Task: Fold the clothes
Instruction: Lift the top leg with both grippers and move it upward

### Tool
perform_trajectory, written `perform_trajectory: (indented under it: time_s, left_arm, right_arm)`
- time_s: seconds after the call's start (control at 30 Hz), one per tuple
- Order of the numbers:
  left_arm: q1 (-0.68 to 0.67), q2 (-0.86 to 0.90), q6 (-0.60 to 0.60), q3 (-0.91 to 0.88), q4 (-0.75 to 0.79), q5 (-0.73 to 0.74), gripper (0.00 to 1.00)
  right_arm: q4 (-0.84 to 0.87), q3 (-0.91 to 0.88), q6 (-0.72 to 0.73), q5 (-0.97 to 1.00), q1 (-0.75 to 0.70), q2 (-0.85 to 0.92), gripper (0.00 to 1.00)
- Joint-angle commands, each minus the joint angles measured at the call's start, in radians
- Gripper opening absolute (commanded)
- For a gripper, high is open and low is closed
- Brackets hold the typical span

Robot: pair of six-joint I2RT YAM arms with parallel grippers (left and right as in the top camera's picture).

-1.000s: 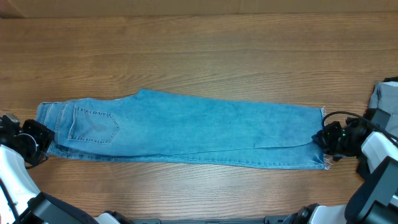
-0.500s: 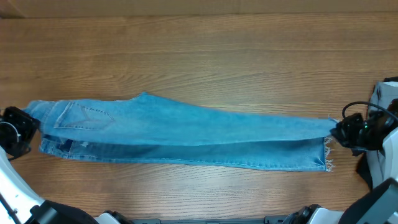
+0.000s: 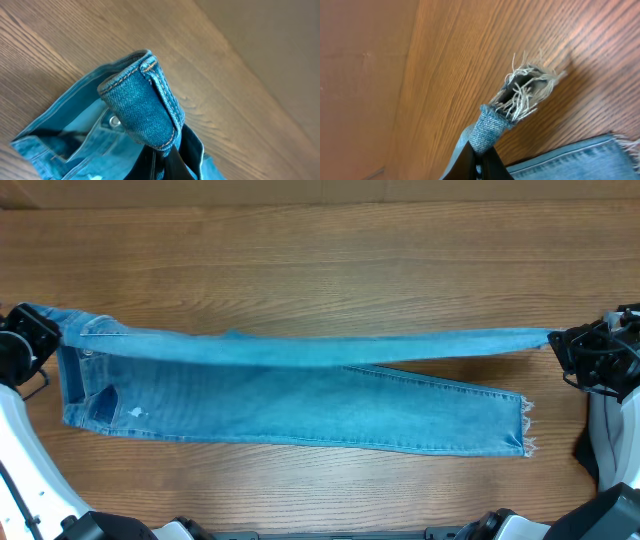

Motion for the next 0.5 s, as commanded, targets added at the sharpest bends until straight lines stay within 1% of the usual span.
perform_trajectory:
  time_s: [0.0, 0.27, 0.37, 0.47]
  left_arm:
    - [-0.021, -0.004, 0.019, 0.040, -0.004, -0.082, 0.04]
    - [-0.022, -0.001, 0.019, 0.049, 0.029, -0.105, 0.04]
    - [-0.048, 0.011, 0.019, 0.048, 0.060, -0.111, 0.04]
    - [-0.086, 0.043, -0.009, 0.048, 0.099, -0.144, 0.04]
  right_arm:
    - [-0.003, 0.033, 0.054, 0.011, 0.002, 0.000, 0.04]
    - [0.034, 0.034, 0.057, 0.015, 0.016, 0.002, 0.04]
    - [0.053, 0.034, 0.124, 0.037, 0.044, 0.007, 0.04]
    - [0.117, 0.034, 0.185, 0.082, 0.086, 0.027, 0.04]
